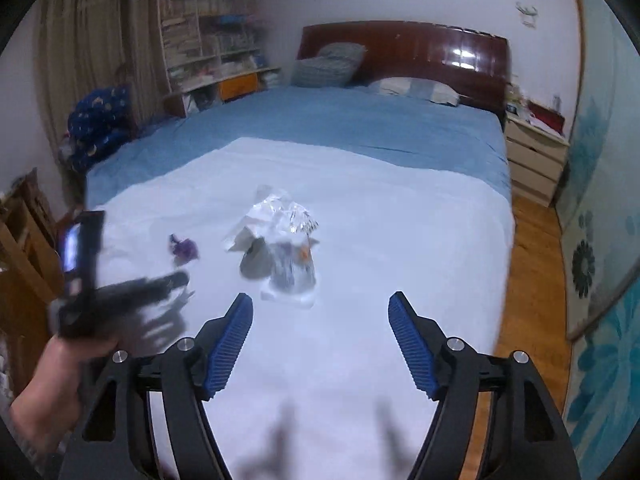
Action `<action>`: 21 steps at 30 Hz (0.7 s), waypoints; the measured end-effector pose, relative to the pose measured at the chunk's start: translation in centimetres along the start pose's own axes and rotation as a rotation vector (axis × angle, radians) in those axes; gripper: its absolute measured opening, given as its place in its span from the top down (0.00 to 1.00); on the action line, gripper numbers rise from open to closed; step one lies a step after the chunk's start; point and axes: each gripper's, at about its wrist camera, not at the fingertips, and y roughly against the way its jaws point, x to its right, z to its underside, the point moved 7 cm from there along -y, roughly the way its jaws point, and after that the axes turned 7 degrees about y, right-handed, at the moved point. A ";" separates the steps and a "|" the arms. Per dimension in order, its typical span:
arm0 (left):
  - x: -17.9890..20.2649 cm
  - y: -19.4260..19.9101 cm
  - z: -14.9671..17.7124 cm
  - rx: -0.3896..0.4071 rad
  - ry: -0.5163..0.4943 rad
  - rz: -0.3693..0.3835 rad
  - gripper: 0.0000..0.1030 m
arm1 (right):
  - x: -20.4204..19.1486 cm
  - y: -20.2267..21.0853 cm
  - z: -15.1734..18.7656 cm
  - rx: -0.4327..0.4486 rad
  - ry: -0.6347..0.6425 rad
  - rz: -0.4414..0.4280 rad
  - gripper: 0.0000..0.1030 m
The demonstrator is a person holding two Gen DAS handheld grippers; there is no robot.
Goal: Collect trash
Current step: 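Move both open tools back over the remaining trash on the bed, then grasp the white tissue with the left tool while the right tool grasps the white paper cup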
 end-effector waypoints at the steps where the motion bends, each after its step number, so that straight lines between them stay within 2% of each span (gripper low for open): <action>1: 0.0 -0.1 0.1 0.002 0.010 -0.001 0.77 | -0.5 -2.0 -0.8 0.006 0.024 0.001 0.26; 5: -0.1 -0.3 -0.4 -0.011 0.063 0.059 0.86 | -2.1 -8.2 -2.3 -0.051 0.056 -0.030 0.26; 7: 0.1 -0.1 -0.4 -0.010 0.060 0.080 0.95 | -2.4 -10.4 -2.5 -0.074 0.055 -0.024 0.26; 9: 0.5 0.5 -0.3 -0.004 0.054 0.102 0.95 | -2.5 -12.8 -2.4 -0.119 0.026 -0.036 0.26; 10: 0.8 0.8 -0.3 0.000 0.048 0.117 0.95 | -2.5 -13.8 -2.3 -0.136 0.011 -0.049 0.31; 11: 1.2 1.2 -0.3 0.010 0.037 0.127 0.95 | -2.6 -14.8 -2.0 -0.169 -0.008 -0.064 0.55; 12: 1.5 1.6 -0.2 0.021 0.025 0.132 0.95 | -2.5 -15.1 -1.6 -0.186 -0.021 -0.067 0.55; 16: 3.2 3.2 -0.1 0.051 -0.033 0.146 0.95 | -2.0 -13.9 -1.1 -0.148 -0.062 -0.084 0.57; 18: 4.0 4.4 0.1 0.065 -0.059 0.159 0.95 | -1.4 -12.5 -1.2 -0.131 -0.088 -0.085 0.57; 21: 5.3 7.3 0.2 0.106 -0.114 0.171 0.95 | -0.2 -7.7 -2.3 -0.051 -0.114 -0.095 0.57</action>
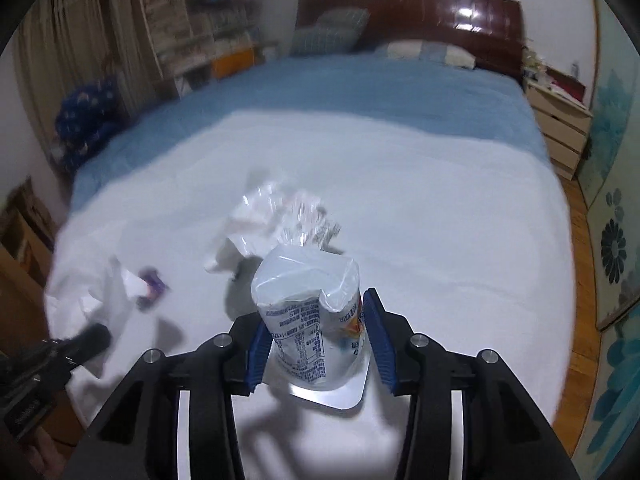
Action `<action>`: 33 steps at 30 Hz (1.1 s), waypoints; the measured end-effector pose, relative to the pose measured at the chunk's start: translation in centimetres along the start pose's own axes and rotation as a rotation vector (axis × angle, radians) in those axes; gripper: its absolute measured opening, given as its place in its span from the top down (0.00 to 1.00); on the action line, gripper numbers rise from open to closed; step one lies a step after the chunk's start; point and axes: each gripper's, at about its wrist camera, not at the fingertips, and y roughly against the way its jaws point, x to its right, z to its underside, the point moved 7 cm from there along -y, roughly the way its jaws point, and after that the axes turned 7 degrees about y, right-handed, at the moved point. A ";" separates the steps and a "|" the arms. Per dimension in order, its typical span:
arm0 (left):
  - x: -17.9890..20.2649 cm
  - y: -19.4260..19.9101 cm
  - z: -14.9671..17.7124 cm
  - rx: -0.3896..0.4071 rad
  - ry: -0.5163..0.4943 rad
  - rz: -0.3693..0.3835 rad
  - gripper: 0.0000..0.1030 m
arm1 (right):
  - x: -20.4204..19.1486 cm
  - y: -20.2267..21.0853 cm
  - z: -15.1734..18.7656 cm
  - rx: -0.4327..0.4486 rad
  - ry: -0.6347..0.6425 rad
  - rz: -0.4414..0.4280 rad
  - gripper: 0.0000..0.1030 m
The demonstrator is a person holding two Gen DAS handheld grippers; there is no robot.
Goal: Collect trash
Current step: 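Grasp the white tissue with the left tool while the right tool grasps the white paper cup, then carry the tissue and paper cup to the red wastebasket and open both tools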
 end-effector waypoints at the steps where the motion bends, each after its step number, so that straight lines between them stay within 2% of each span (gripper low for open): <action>1: 1.0 1.4 -0.2 0.028 -0.022 0.007 0.95 | 0.3 2.6 -0.5 0.042 -0.007 -0.002 0.57; 4: 4.2 5.2 -0.9 0.092 -0.070 0.031 0.95 | 1.6 10.9 -1.6 0.165 -0.030 -0.014 0.57; 7: 8.1 8.5 -1.3 0.148 -0.116 0.069 0.95 | 3.8 21.0 -2.0 0.301 -0.061 -0.014 0.57; 10: 14.5 12.6 -1.2 0.205 -0.201 0.132 0.95 | 7.0 30.8 -0.8 0.411 -0.095 0.007 0.57; 13: 21.4 16.2 0.3 0.245 -0.302 0.216 0.95 | 11.1 38.8 2.5 0.469 -0.129 0.067 0.56; 17: 30.2 19.0 4.3 0.212 -0.413 0.369 0.95 | 17.6 45.5 11.0 0.418 -0.196 0.207 0.56; 20: 37.6 19.0 9.7 0.120 -0.508 0.487 0.95 | 22.0 47.4 17.9 0.329 -0.251 0.301 0.56; 21: 39.4 18.6 11.4 0.088 -0.533 0.511 0.95 | 24.0 47.7 21.7 0.269 -0.292 0.337 0.56; 23: 42.8 17.5 15.3 0.006 -0.578 0.558 0.95 | 27.1 48.5 27.3 0.198 -0.379 0.375 0.56; 25: 45.9 15.7 20.4 -0.116 -0.604 0.606 0.95 | 29.5 48.9 32.4 0.143 -0.456 0.397 0.56; 27: 47.7 13.9 25.0 -0.214 -0.626 0.613 0.95 | 31.7 49.0 37.0 0.100 -0.519 0.423 0.56; 30: 49.0 10.0 32.2 -0.419 -0.637 0.596 0.95 | 33.6 47.5 44.8 -0.009 -0.606 0.443 0.56; 31: 49.0 8.1 35.0 -0.520 -0.641 0.567 0.95 | 33.6 46.5 46.5 -0.041 -0.628 0.439 0.56; 33: 48.1 5.5 39.2 -0.647 -0.659 0.505 0.95 | 34.1 44.4 50.7 -0.121 -0.663 0.435 0.56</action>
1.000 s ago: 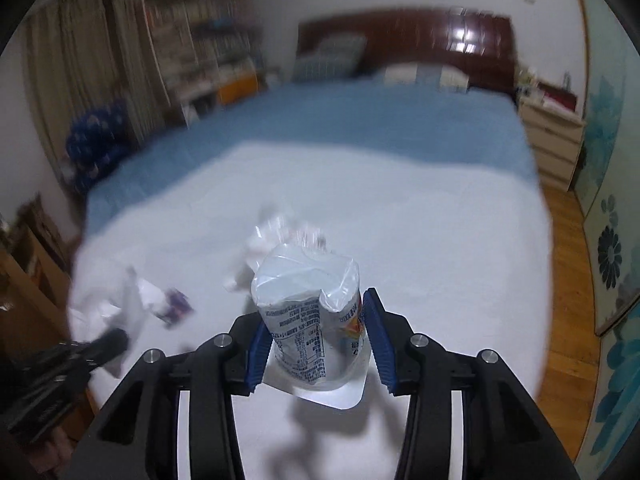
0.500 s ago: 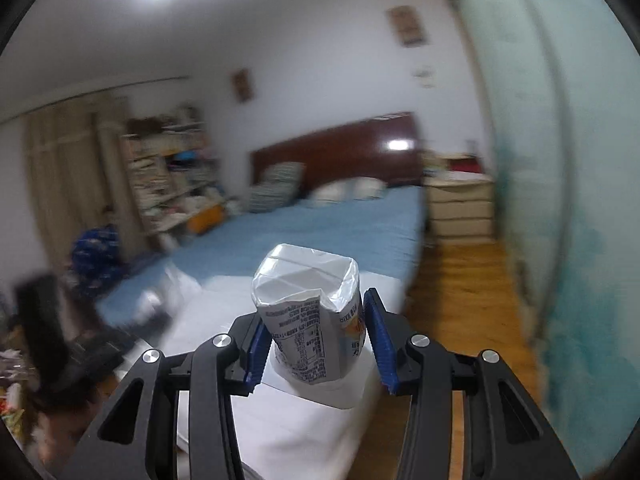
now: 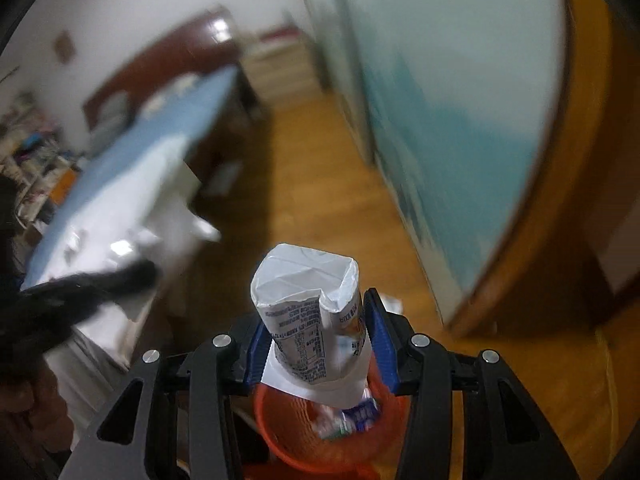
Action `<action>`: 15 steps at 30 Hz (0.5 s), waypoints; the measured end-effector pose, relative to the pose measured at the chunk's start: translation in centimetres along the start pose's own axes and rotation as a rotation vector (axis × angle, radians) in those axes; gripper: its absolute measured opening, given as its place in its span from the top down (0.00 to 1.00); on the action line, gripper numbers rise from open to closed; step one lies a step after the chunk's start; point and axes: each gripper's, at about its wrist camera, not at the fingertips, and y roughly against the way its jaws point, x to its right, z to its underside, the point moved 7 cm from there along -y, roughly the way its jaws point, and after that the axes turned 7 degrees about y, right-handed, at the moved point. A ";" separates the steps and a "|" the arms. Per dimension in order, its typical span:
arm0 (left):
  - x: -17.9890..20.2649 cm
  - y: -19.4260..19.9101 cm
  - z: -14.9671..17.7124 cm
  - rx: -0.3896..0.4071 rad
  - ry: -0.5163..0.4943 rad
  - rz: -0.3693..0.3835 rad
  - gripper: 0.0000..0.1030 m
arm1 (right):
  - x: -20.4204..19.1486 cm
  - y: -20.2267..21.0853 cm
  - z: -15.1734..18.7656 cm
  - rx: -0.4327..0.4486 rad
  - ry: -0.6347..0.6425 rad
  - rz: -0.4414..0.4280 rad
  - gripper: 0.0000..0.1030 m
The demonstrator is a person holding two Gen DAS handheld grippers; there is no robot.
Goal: Collect trash
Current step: 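Carry the tissue and paper cup to the red wastebasket and open both tools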
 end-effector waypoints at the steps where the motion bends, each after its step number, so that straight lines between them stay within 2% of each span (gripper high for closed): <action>1: -0.6 -2.8 1.7 -0.102 0.003 -0.028 0.95 | 1.2 -1.7 1.8 -0.047 -0.017 0.017 0.56; 3: -1.2 -5.6 3.4 -0.203 0.010 -0.061 0.95 | 2.5 -4.3 4.3 -0.115 -0.062 0.016 0.56; 5: -1.5 -7.0 3.9 -0.251 -0.034 -0.119 0.95 | 3.6 -6.5 6.8 -0.171 -0.098 0.002 0.56; 7: -1.3 -8.0 4.0 -0.274 -0.082 -0.161 0.95 | 3.7 -7.6 8.0 -0.192 -0.109 0.000 0.56; 11: -2.3 -9.6 6.4 -0.358 -0.086 -0.195 0.95 | 2.7 -10.0 8.3 -0.221 -0.113 -0.008 0.56; 15: -2.3 -9.8 5.9 -0.376 -0.077 -0.217 0.94 | 1.6 -10.7 7.8 -0.236 -0.106 -0.008 0.56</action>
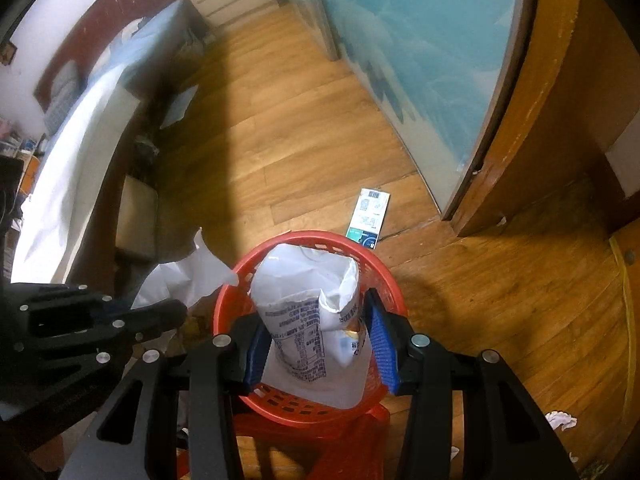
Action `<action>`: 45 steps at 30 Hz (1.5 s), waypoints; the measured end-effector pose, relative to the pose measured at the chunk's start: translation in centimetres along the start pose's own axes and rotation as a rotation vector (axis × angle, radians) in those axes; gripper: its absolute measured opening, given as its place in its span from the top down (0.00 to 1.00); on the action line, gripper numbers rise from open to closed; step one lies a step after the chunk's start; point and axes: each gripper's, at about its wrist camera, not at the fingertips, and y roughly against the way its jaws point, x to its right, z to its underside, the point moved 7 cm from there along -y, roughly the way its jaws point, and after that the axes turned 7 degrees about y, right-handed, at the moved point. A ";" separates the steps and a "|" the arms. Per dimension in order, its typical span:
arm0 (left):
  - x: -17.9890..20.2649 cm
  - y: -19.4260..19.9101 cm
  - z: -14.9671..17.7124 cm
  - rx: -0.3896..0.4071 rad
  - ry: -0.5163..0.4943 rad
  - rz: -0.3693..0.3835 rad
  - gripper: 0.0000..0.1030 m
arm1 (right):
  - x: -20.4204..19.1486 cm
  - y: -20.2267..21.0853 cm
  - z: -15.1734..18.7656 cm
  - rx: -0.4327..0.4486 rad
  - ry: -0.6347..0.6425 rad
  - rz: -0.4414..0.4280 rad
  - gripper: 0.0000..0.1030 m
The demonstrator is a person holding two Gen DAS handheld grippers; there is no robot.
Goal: Collect trash
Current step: 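Carry the tissue and paper cup to the red wastebasket and open both tools, then move both open tools back over the bed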
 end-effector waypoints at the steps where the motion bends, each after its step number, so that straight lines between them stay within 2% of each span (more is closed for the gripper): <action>1: -0.2 -0.1 -0.1 -0.003 0.011 -0.005 0.93 | -0.3 -0.6 -0.3 -0.011 -0.001 -0.001 0.55; 3: 0.0 -0.4 0.1 -0.014 0.028 -0.009 0.89 | -0.1 -0.8 -0.2 -0.024 -0.010 0.010 0.54; 5: -0.2 -0.5 0.1 -0.014 0.039 -0.019 0.69 | 0.0 -0.4 -0.4 -0.024 -0.010 0.021 0.48; 6: -0.1 -0.3 0.1 -0.007 0.043 -0.021 0.45 | 0.1 -0.3 -0.3 -0.014 -0.010 0.034 0.46; 7: -0.1 0.0 0.0 0.012 0.048 -0.020 0.37 | 0.2 -0.2 -0.3 -0.014 -0.006 0.043 0.44; 13: -0.3 0.5 0.1 0.027 0.065 -0.031 0.37 | -0.2 1.1 -0.7 -0.004 -0.006 0.065 0.44; 18: -0.7 2.6 -0.4 0.094 0.087 -0.006 0.37 | -1.4 2.2 -1.7 0.011 -0.012 0.047 0.44; 21: -1.7 6.4 -1.3 0.194 0.096 0.035 0.37 | -2.4 3.1 -2.4 0.028 -0.003 0.029 0.43; 24: -5.1 13.7 -2.3 0.389 0.092 0.026 0.35 | -4.8 4.6 -3.5 0.058 0.041 0.003 0.43; 25: -7.4 17.0 -2.3 0.475 0.103 -0.007 0.30 | -5.5 4.9 -3.8 0.062 0.057 -0.002 0.43; 27: -12.5 22.6 -1.7 0.625 0.155 -0.126 0.19 | -8.0 5.6 -4.6 0.077 0.102 -0.023 0.43; 28: -15.0 24.8 -1.2 0.675 0.187 -0.182 0.18 | -9.1 5.8 -4.9 0.079 0.117 -0.032 0.43; 29: -19.5 28.0 0.0 0.735 0.240 -0.259 0.18 | -10.7 6.0 -5.3 0.082 0.141 -0.046 0.43; 30: -22.2 29.5 0.9 0.758 0.274 -0.294 0.17 | -12.4 6.1 -5.7 0.087 0.162 -0.061 0.43; 31: -26.7 31.6 2.5 0.785 0.337 -0.347 0.17 | -13.7 6.3 -6.1 0.090 0.176 -0.073 0.43; 32: -29.6 32.5 3.7 0.793 0.381 -0.378 0.17 | -15.4 6.4 -6.5 0.092 0.195 -0.092 0.43; 34: -38.6 34.0 7.7 0.786 0.518 -0.470 0.17 | -18.8 6.6 -7.3 0.099 0.232 -0.124 0.43; 37: -49.4 33.2 12.5 0.733 0.636 -0.575 0.17 | -24.7 7.1 -8.3 0.116 0.309 -0.181 0.43; 41: -59.1 29.6 16.8 0.681 0.763 -0.524 0.17 | -32.2 7.7 -9.5 0.146 0.396 -0.237 0.43; 45: -63.6 26.7 18.1 0.673 0.802 -0.507 0.17 | -38.9 8.4 -10.7 0.175 0.460 -0.264 0.43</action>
